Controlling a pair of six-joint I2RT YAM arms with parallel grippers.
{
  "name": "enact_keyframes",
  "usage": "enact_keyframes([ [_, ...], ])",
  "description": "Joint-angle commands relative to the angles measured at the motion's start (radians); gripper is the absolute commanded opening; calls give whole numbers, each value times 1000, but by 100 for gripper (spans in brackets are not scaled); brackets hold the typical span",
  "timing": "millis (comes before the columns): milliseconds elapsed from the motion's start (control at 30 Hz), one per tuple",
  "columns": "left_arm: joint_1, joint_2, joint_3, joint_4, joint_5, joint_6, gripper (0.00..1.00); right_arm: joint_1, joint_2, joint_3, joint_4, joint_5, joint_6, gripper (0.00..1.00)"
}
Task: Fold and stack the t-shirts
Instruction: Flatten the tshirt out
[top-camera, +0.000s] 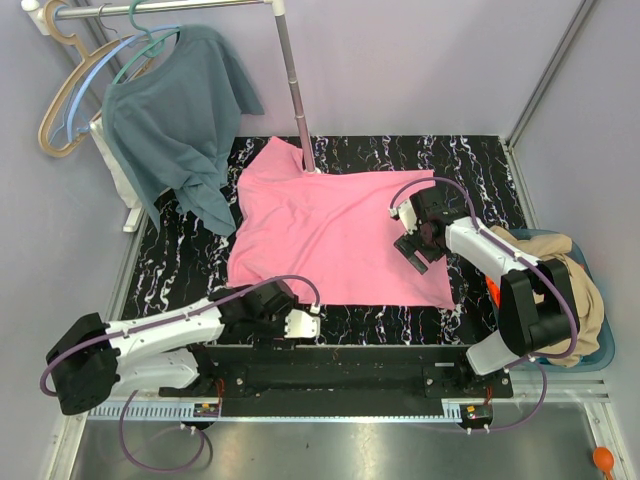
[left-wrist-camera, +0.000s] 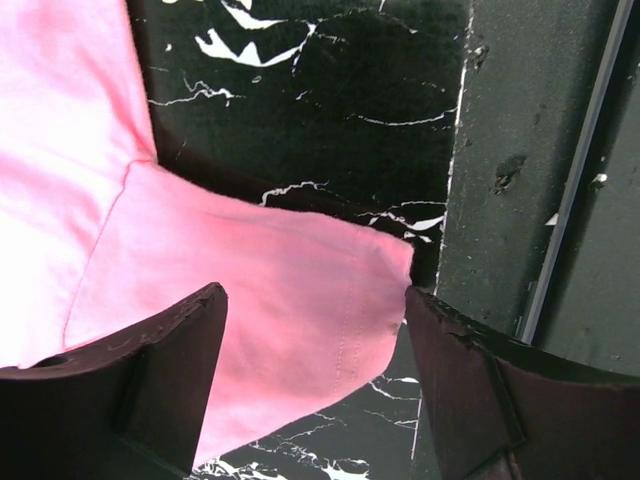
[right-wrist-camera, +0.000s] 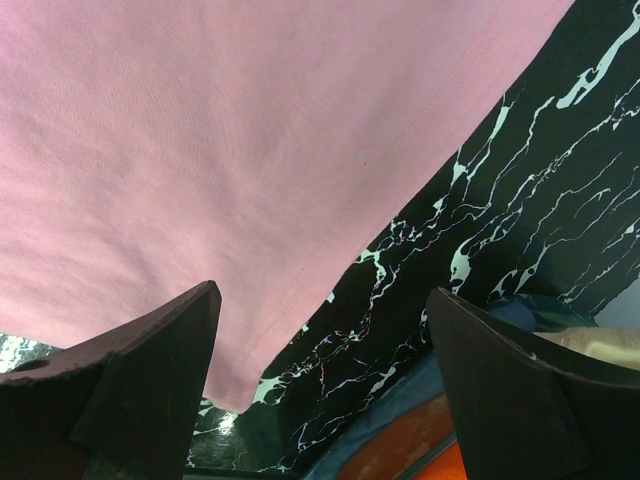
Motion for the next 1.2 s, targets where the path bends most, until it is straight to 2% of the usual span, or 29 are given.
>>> enact_keyframes([
  [0, -7, -1, 1, 26, 36, -19, 73, 6, -31, -1, 21, 19, -14, 93],
  [233, -16, 3, -6, 5, 56, -30, 66, 6, -14, 4, 30, 19, -15, 93],
  [633, -24, 77, 19, -15, 63, -1, 69, 6, -16, 13, 30, 46, -28, 93],
  [800, -24, 98, 22, 6, 66, -9, 56, 6, -16, 2, 32, 45, -31, 93],
  [967, -24, 97, 8, 31, 55, -19, 49, 6, -39, -36, 33, 40, -35, 92],
  [1100, -24, 94, 5, 45, 38, -21, 32, 6, -92, -90, 27, 65, -61, 92],
  [1133, -24, 91, 8, 43, 35, -22, 18, 6, -109, -101, 21, 65, -74, 93],
  [1167, -24, 86, 10, 43, 33, -22, 13, 6, -143, -116, 0, 60, -78, 93],
])
